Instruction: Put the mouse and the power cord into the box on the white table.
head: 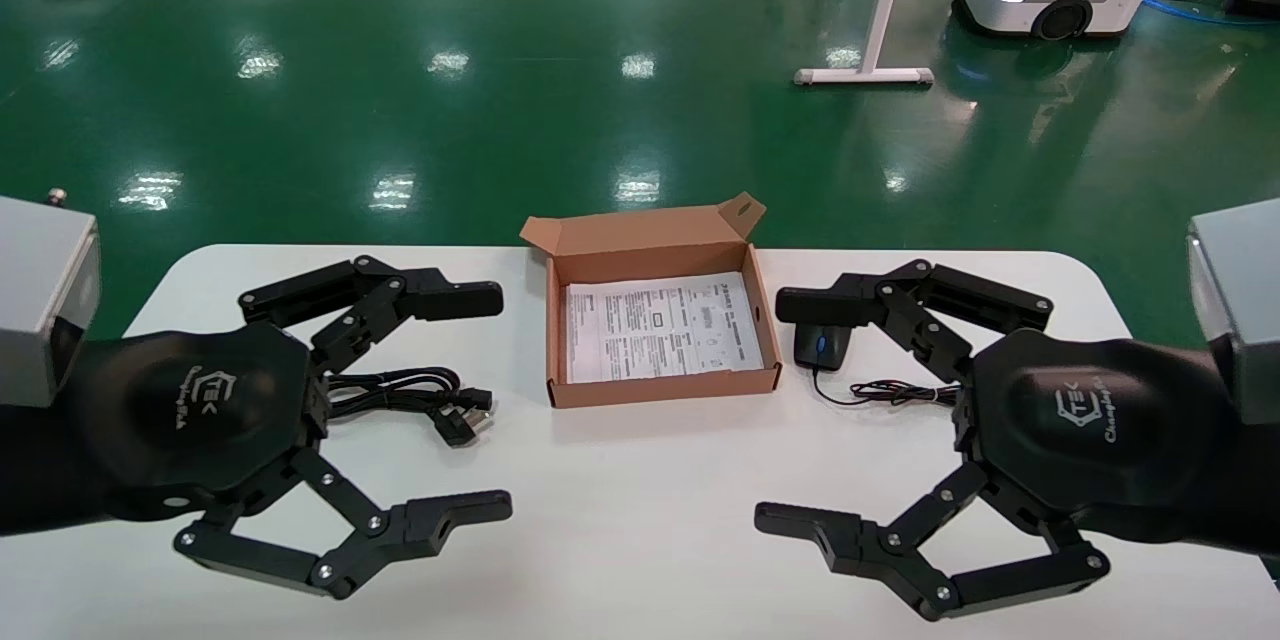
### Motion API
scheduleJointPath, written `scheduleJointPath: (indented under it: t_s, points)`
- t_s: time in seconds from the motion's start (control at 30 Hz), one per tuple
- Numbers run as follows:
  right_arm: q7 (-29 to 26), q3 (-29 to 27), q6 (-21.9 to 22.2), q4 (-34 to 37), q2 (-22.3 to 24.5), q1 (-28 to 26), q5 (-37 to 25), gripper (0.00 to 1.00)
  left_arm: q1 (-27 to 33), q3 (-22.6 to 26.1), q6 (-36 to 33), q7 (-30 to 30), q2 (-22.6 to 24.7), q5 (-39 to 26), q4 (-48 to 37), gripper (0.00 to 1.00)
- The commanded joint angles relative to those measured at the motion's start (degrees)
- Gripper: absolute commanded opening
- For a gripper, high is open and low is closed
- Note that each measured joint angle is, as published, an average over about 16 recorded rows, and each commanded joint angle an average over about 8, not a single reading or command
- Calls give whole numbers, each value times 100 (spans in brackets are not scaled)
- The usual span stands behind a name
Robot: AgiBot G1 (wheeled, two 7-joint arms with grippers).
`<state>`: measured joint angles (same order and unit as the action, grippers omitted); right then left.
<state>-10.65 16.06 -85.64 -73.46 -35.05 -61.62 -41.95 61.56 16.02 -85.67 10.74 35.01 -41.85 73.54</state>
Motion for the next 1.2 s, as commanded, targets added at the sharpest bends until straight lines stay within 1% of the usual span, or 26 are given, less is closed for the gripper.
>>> scheduleJointPath:
  t_s: [0.03, 1.1, 1.2]
  points:
    - [0, 0, 0, 0, 0, 0, 0, 100, 0, 0, 0, 0, 0, 0, 0, 100]
    - [-1, 0, -1, -1, 0, 1, 1, 100, 0, 2, -2, 1, 0, -2, 1, 100]
    - [14, 4, -19, 9, 11, -8, -20, 100, 48, 74, -84, 35, 3, -92, 22, 100]
